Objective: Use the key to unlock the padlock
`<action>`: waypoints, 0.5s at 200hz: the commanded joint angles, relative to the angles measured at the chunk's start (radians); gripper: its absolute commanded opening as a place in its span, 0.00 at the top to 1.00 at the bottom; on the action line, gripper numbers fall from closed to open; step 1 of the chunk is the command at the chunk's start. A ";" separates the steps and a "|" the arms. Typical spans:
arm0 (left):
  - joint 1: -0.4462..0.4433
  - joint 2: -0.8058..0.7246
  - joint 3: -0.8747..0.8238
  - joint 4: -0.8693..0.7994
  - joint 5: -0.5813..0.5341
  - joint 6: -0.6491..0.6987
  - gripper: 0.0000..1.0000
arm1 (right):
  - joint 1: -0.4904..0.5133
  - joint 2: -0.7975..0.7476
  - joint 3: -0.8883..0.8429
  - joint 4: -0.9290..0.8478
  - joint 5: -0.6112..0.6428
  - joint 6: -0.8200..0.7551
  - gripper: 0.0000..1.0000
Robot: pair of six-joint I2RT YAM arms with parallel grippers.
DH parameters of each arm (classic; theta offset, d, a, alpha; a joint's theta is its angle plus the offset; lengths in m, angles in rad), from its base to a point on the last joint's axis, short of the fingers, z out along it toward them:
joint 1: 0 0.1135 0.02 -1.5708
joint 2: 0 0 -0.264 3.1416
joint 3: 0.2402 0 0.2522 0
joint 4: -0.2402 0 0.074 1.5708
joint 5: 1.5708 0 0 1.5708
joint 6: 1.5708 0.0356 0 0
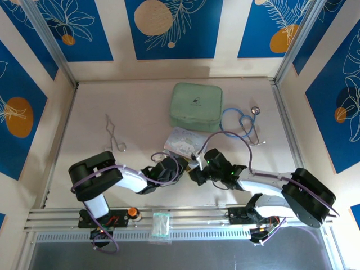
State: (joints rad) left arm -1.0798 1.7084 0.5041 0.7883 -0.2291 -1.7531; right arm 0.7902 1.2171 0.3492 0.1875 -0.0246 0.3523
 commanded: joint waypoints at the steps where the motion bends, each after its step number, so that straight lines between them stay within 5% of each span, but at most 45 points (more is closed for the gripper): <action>1: -0.018 -0.036 -0.030 0.034 0.071 0.003 1.00 | -0.108 -0.002 -0.003 -0.007 -0.074 0.103 0.89; 48: -0.019 -0.023 -0.024 0.043 0.089 0.003 1.00 | -0.154 0.007 0.003 -0.034 -0.104 0.141 0.82; 100: -0.019 -0.029 -0.038 -0.001 0.052 0.007 1.00 | -0.158 -0.039 -0.015 -0.041 -0.107 0.197 0.53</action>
State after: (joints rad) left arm -1.0821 1.7081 0.4885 0.8299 -0.2016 -1.7557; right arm 0.6537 1.2171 0.3489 0.1444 -0.1978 0.5045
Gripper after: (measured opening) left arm 0.137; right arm 0.425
